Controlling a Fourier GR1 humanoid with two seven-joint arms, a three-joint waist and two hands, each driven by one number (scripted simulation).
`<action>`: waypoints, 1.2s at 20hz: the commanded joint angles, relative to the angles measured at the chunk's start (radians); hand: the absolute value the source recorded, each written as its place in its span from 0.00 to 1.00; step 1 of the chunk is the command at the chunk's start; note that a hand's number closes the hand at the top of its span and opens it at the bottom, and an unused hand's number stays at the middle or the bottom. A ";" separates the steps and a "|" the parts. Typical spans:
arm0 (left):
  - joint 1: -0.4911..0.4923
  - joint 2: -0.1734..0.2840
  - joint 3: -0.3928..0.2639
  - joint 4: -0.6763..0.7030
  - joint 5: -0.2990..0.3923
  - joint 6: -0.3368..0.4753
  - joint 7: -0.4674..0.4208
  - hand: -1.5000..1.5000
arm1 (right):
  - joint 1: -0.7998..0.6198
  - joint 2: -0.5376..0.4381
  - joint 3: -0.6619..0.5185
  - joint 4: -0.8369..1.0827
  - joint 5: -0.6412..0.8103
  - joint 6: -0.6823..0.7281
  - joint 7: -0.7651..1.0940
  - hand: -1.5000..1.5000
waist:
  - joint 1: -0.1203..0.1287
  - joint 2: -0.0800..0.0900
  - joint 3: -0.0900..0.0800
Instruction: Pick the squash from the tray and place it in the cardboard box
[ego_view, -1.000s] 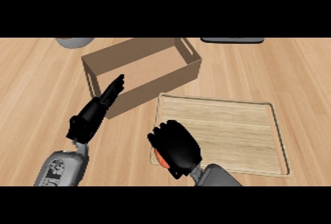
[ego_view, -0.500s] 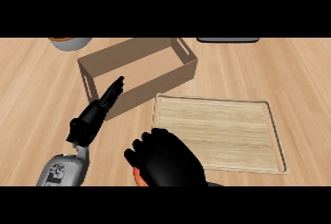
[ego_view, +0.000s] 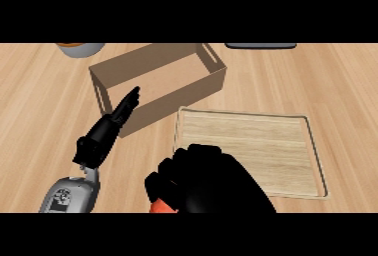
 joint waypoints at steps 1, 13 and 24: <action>-0.013 0.007 0.009 0.028 -0.008 -0.008 -0.029 0.50 | -0.111 0.001 -0.128 0.068 -0.068 -0.015 0.021 1.00 | 0.002 0.003 0.000; 0.002 -0.016 -0.003 -0.021 -0.021 -0.001 0.013 0.50 | -0.448 0.001 -0.240 0.431 -0.195 -0.163 0.086 1.00 | 0.009 0.002 0.000; -0.013 -0.029 -0.015 -0.042 -0.015 -0.019 0.047 0.50 | -0.653 0.001 -0.301 0.853 -0.194 -0.375 -0.021 1.00 | 0.018 0.004 0.000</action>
